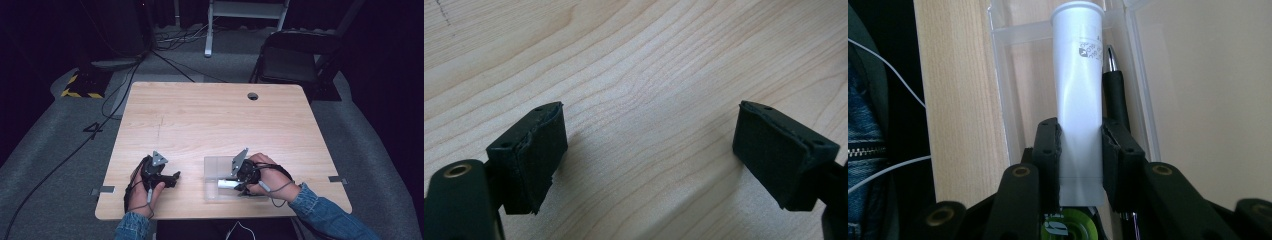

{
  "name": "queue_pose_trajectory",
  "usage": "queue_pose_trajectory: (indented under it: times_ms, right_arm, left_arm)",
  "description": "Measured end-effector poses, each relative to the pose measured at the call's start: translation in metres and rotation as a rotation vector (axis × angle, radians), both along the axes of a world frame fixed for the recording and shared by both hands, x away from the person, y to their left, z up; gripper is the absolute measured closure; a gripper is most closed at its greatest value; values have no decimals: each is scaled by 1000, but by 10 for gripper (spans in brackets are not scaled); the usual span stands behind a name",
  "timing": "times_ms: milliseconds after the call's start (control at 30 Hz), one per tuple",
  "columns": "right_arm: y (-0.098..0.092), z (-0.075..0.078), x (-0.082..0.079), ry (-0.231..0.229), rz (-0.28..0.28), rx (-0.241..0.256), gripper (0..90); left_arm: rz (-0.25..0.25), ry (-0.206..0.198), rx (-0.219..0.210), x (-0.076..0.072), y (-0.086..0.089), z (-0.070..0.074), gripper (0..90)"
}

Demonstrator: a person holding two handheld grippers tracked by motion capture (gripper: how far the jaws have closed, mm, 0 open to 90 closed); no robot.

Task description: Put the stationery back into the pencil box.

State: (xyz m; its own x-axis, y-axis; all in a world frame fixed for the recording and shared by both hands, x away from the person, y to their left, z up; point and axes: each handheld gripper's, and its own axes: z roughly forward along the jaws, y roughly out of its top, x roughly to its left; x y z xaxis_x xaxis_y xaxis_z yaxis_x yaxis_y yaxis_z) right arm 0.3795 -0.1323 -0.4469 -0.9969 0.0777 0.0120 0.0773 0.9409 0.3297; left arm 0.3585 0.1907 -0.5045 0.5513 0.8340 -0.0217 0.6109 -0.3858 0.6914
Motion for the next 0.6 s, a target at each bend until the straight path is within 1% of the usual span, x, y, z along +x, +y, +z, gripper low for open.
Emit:
queue_pose_trajectory:
  times_ms: [167, 233, 300, 600]
  right_arm:
    - [-1, -4, 2, -9, -1, 10, 713]
    - [-2, -5, 3, -9, -5, 7, 713]
    - [-2, -7, 3, -2, -17, 19, 712]
    - [-3, -10, 3, -8, -20, 29, 710]
  left_arm:
    - [0, -2, 1, 0, 0, 0, 146]
    - [-1, -2, 1, 0, 0, 0, 146]
    - [-1, -2, 1, 0, 0, 0, 146]
    - [-1, -1, 1, 0, 0, 0, 146]
